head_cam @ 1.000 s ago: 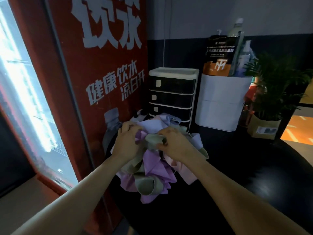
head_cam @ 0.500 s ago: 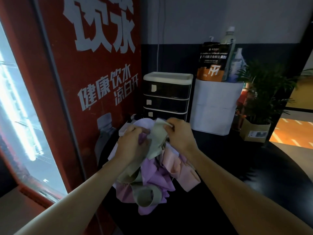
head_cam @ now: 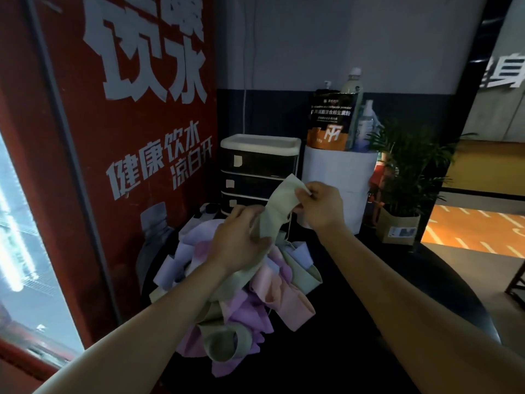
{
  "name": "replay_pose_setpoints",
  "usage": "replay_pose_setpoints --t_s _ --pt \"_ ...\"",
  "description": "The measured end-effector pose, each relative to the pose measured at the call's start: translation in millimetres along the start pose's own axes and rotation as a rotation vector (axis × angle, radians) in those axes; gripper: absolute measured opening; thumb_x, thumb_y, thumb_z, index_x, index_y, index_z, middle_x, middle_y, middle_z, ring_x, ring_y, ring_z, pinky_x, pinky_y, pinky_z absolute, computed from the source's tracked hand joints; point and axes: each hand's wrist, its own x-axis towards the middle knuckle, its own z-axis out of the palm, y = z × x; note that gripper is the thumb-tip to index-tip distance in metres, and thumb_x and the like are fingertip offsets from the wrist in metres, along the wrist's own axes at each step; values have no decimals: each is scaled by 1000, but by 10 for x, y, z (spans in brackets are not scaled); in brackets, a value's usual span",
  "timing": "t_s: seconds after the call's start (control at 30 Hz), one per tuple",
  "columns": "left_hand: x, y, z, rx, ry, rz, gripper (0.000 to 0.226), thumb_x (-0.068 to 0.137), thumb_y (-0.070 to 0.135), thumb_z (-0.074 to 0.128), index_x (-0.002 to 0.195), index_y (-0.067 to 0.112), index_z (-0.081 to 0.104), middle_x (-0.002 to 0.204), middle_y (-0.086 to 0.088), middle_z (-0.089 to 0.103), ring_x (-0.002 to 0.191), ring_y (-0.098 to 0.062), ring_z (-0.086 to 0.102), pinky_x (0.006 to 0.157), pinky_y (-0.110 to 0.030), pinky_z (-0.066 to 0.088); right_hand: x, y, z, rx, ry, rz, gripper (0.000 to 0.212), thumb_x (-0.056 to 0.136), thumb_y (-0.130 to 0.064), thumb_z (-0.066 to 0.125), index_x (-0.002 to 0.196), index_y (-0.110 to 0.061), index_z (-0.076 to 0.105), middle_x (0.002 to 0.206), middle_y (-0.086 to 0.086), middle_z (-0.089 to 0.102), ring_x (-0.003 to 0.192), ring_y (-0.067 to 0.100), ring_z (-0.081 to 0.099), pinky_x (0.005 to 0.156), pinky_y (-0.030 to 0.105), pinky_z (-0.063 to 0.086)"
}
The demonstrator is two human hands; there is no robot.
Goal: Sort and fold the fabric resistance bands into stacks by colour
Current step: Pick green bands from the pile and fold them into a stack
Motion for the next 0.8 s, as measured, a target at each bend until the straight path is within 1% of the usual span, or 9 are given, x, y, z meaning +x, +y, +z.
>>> replay_pose_setpoints --t_s 0.07,0.13,0.2,0.27,0.33,0.4,0.53,0.7,0.8 --pt "36 68 91 -61 60 -4 45 84 24 64 126 20 51 120 4 48 104 -14 56 83 -23 42 7 47 -114 11 22 33 22 91 -9 55 72 2 59 65 10 61 51 6 56 48 13 45" --pt "78 190 190 -113 86 -10 45 85 32 65 126 20 50 115 8 44 100 -8 53 81 -21 40 17 120 -212 64 39 87 23 90 -9 57 68 -1 59 58 3 56 49 4 56 50 16 47" --pt "136 320 307 -167 31 2 60 79 43 70 129 22 45 121 7 40 103 -9 51 86 -27 45 25 173 -283 132 37 126 23 89 -9 58 78 12 60 63 8 58 56 11 60 60 27 56" --pt "192 425 443 -166 -27 34 63 76 39 74 129 20 44 128 1 41 107 -15 54 89 -35 48 36 204 -346 183 29 148 26 89 -8 58 84 17 59 68 14 59 59 15 61 71 42 57" --pt "233 477 550 -207 -12 69 47 81 23 70 123 16 50 124 -3 48 103 -18 58 90 -39 49 51 221 -431 207 37 158 23 89 -8 59 84 14 61 71 14 62 59 14 63 77 46 57" --pt "282 497 591 -276 13 90 27 87 18 63 113 15 58 113 -3 58 99 -17 61 90 -36 49 79 263 -537 209 62 162 23 88 -9 60 85 13 62 73 15 64 60 14 64 81 47 56" --pt "348 620 503 -494 -116 73 12 85 24 65 96 17 67 90 3 67 84 -5 61 77 -20 47 106 353 -734 211 77 148 14 86 -14 66 74 -7 65 61 5 62 52 9 58 78 40 55" --pt "403 709 408 -727 -88 -27 9 88 11 61 82 13 66 72 4 66 68 -6 58 66 -19 47 94 404 -879 232 9 99 18 84 -20 68 82 -2 65 56 5 57 41 2 48 51 17 47" --pt "448 807 379 -840 -149 -65 12 91 10 56 80 10 62 74 -3 57 67 -11 51 65 -23 43 101 437 -955 195 -82 102 33 87 -25 64 77 7 64 54 7 51 44 7 45 49 21 43"
